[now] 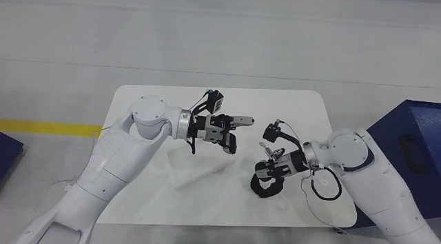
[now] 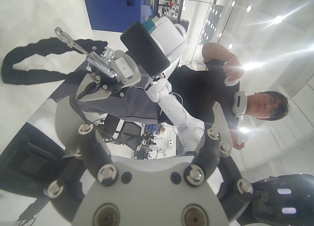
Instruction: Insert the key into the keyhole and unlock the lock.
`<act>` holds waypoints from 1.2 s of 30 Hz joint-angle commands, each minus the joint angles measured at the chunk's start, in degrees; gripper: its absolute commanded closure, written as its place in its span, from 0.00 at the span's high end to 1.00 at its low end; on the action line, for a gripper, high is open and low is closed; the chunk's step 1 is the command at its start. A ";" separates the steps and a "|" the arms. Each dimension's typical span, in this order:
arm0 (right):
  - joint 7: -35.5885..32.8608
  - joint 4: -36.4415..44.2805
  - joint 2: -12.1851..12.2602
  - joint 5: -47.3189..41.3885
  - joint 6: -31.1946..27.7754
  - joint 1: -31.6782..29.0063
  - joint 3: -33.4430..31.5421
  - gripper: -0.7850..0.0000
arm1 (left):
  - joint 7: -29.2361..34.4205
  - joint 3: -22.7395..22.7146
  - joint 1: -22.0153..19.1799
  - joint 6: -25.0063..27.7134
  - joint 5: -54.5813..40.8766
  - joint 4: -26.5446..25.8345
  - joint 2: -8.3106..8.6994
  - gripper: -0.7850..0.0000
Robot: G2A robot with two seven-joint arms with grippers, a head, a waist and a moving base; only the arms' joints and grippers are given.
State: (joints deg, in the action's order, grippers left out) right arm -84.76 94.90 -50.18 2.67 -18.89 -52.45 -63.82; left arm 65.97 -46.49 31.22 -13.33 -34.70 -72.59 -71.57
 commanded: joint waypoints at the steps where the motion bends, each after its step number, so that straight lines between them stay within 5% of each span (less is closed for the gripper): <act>1: -3.24 3.45 1.14 7.65 2.59 0.57 0.76 0.00 | -0.01 -0.01 0.00 0.00 -0.01 0.00 0.00 1.00; 14: -1.80 12.68 11.91 28.45 1.16 13.28 11.70 0.00 | -0.01 -0.01 0.00 0.00 -0.01 0.00 0.00 1.00; 21: 6.62 9.82 12.52 21.64 0.03 13.45 7.86 0.00 | -0.01 -0.01 0.00 0.00 -0.01 0.00 0.00 1.00; 36: 6.62 9.82 12.52 21.64 0.03 13.45 7.86 0.00 | -0.01 -0.01 0.00 0.00 -0.01 0.00 0.00 1.00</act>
State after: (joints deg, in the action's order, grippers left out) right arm -78.14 104.72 -37.67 24.31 -18.86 -39.00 -55.97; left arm 65.96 -46.49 31.23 -13.33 -34.71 -72.59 -71.56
